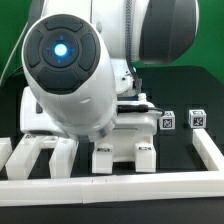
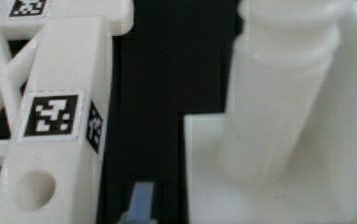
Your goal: Assemble chair
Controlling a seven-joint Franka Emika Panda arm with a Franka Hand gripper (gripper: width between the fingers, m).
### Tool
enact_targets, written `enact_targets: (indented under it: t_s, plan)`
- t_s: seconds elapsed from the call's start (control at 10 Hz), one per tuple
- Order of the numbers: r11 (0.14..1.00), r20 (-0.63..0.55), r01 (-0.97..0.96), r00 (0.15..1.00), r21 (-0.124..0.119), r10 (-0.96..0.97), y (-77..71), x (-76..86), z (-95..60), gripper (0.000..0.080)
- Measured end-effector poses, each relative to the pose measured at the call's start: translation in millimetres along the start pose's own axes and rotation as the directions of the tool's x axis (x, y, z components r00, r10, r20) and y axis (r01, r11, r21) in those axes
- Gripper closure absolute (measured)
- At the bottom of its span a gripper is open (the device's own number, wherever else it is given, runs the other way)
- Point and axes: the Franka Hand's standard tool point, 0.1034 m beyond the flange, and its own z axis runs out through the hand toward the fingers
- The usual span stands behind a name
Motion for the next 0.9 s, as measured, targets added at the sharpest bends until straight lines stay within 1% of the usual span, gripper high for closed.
enact_targets:
  t_s: [0.2, 0.3, 0.4, 0.5, 0.6, 0.7, 0.8, 0.9]
  plan:
    - [1.000, -0.001, -0.003, 1.000, 0.000, 0.003, -0.2, 0.3, -0.5, 0.0762]
    - [1.000, -0.008, -0.004, 1.000, 0.000, 0.004, 0.4, 1.9, -0.5, 0.0648]
    - [1.000, -0.013, -0.005, 1.000, -0.001, 0.005, 0.8, 3.1, -0.8, 0.0514]
    - [1.000, -0.017, -0.005, 1.000, -0.001, 0.005, 1.1, 3.9, -1.1, 0.0514]
    - [1.000, -0.018, -0.005, 1.000, -0.001, 0.005, 1.4, 4.2, -1.2, 0.0330]
    - [1.000, -0.020, -0.006, 1.000, 0.000, 0.006, 1.7, 4.5, -1.3, 0.0214]
    - [1.000, -0.021, -0.006, 1.000, 0.000, 0.006, 1.9, 4.8, -1.4, 0.0214]
    - [1.000, -0.022, -0.006, 1.000, 0.000, 0.006, 2.1, 4.9, -1.5, 0.0163]
